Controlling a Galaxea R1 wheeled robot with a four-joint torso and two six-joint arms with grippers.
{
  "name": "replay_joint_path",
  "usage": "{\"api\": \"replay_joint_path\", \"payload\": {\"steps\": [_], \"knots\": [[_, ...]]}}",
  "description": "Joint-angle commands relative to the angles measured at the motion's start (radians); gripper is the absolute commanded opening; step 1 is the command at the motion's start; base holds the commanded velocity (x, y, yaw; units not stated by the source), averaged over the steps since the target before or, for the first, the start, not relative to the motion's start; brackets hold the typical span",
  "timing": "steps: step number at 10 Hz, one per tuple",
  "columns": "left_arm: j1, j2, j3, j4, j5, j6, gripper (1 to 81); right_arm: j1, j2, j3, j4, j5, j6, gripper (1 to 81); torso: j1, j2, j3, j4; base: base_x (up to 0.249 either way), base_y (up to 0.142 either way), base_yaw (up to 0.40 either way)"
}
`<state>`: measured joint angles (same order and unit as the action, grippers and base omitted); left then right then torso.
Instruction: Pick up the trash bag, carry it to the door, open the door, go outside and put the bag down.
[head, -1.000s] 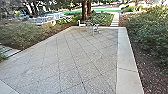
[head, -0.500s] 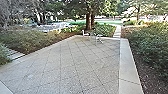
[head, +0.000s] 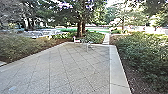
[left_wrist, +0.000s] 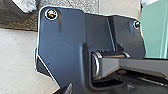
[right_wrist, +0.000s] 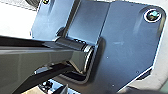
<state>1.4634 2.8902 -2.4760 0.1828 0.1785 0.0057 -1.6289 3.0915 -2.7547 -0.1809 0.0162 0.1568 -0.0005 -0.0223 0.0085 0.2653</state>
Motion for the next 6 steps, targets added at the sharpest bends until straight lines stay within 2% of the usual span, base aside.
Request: {"api": "replay_joint_path", "payload": {"steps": [1, 2, 3, 4, 6], "knots": [[0.005, 0.032, 0.000, 0.078, 0.029, 0.008, 81.1, 0.042, 0.020, 0.021, 0.001, -0.048, 0.004, 81.1, 0.001, 0.000, 0.054, -0.049, 0.000, 0.000, 0.000], [0.016, 0.038, 0.000, 0.078, 0.027, 0.007, 81.1, 0.043, 0.020, 0.024, 0.001, -0.047, 0.004, 81.1, 0.001, 0.000, 0.018, -0.023, 0.000, 0.000, 0.000], [0.024, 0.049, -0.008, 0.075, 0.018, 0.005, 81.1, 0.045, 0.022, 0.024, 0.001, -0.047, 0.003, 81.1, 0.001, -0.001, 0.026, -0.043, 0.000, 0.000, 0.000], [0.036, 0.064, -0.035, 0.069, -0.037, 0.003, 81.1, 0.045, 0.022, 0.026, 0.000, -0.047, -0.002, 81.1, 0.001, -0.001, 0.031, -0.047, 0.000, 0.000, 0.000], [0.064, 0.110, -0.138, 0.066, -0.171, 0.000, 81.1, 0.039, 0.023, 0.027, -0.009, -0.038, -0.003, 81.1, 0.001, -0.002, 0.030, -0.048, 0.000, 0.000, 0.000]]}}
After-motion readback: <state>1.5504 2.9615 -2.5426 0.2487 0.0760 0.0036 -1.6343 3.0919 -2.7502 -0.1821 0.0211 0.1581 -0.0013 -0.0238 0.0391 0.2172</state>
